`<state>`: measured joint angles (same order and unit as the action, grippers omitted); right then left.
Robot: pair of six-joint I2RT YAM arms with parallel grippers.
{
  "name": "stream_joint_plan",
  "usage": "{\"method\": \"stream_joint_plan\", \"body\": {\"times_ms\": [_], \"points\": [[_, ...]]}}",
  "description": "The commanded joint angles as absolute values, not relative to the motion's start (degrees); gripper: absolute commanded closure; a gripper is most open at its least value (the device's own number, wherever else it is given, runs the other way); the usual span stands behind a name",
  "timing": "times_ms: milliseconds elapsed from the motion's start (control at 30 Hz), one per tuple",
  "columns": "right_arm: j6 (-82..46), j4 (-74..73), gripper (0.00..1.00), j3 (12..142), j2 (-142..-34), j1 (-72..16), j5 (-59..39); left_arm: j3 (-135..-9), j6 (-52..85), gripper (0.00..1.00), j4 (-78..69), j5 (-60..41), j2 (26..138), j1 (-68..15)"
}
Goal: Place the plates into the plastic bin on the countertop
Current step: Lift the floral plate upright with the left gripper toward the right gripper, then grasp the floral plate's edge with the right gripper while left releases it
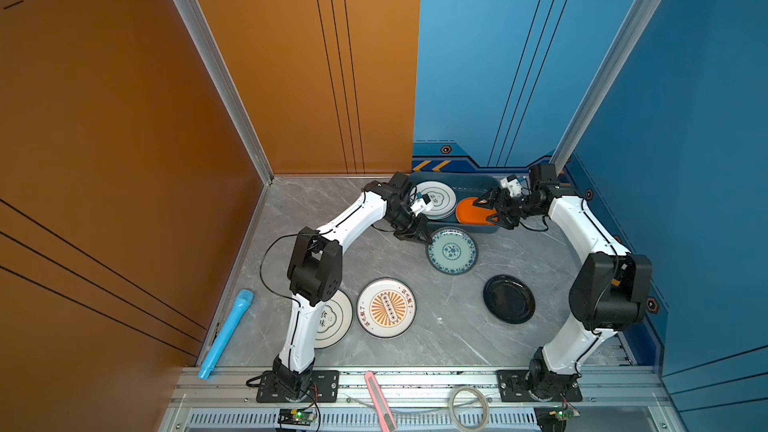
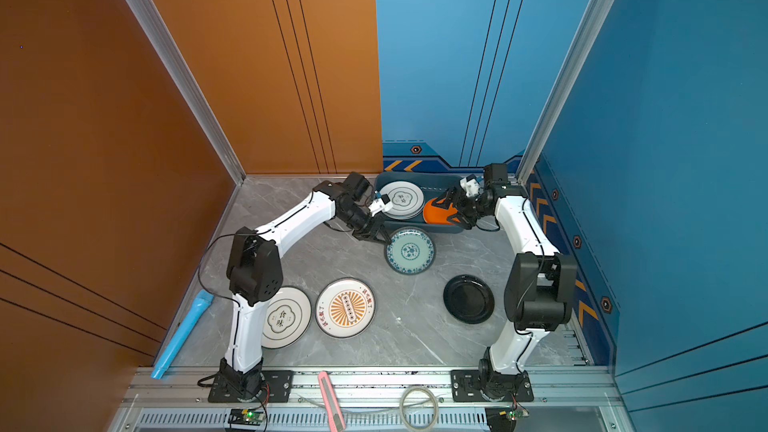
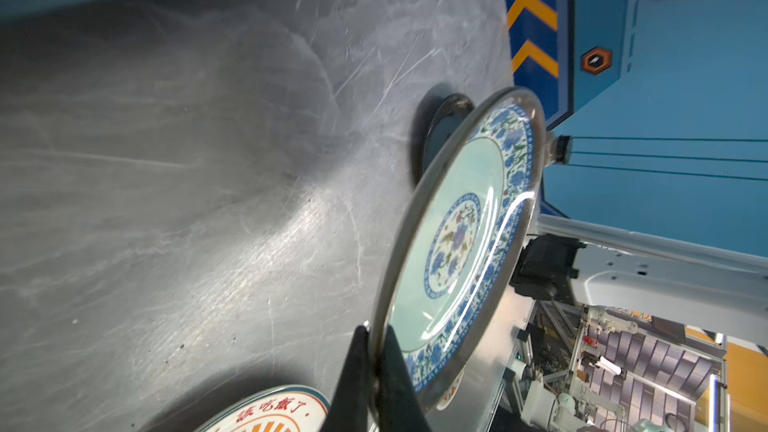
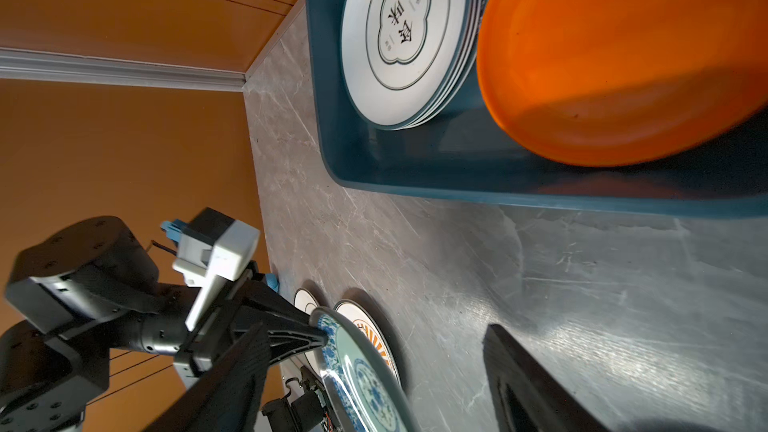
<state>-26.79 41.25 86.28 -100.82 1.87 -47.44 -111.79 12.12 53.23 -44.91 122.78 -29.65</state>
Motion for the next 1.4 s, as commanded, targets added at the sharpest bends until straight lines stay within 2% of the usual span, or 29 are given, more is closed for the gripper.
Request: {"method": "stream_joint_plan", "body": {"times_ms": [0, 400, 567, 667, 933, 1200, 1367], "points": [[-25.2, 40.2, 0.17, 88.6, -102.8, 0.8, -50.7, -115.4, 17.3, 1.0, 51.4, -49.5, 123.4, -27.9], [-23.5, 40.1, 0.23, 92.0, -106.1, -2.6, -54.1, -126.7, 24.7, 1.0, 51.3, -47.1, 131.2, -27.1], [-23.2, 40.2, 0.3, 91.5, -106.2, -3.6, -54.6, -130.4, 26.2, 1.0, 51.4, -47.8, 133.9, -27.0], [-22.9, 40.1, 0.38, 91.3, -106.3, -4.1, -55.2, -133.8, 27.5, 1.0, 51.3, -48.0, 135.9, -26.7], [-22.5, 40.1, 0.74, 91.4, -107.0, -5.1, -56.2, -138.8, 29.7, 1.0, 51.2, -47.5, 139.4, -26.6], [-22.9, 40.0, 0.96, 91.6, -107.1, -5.4, -56.0, -139.3, 30.1, 1.0, 51.2, -46.3, 140.0, -26.9], [-23.5, 39.7, 1.0, 91.7, -107.1, -5.6, -55.7, -139.3, 30.3, 1.0, 51.2, -45.7, 140.0, -27.1]]}}
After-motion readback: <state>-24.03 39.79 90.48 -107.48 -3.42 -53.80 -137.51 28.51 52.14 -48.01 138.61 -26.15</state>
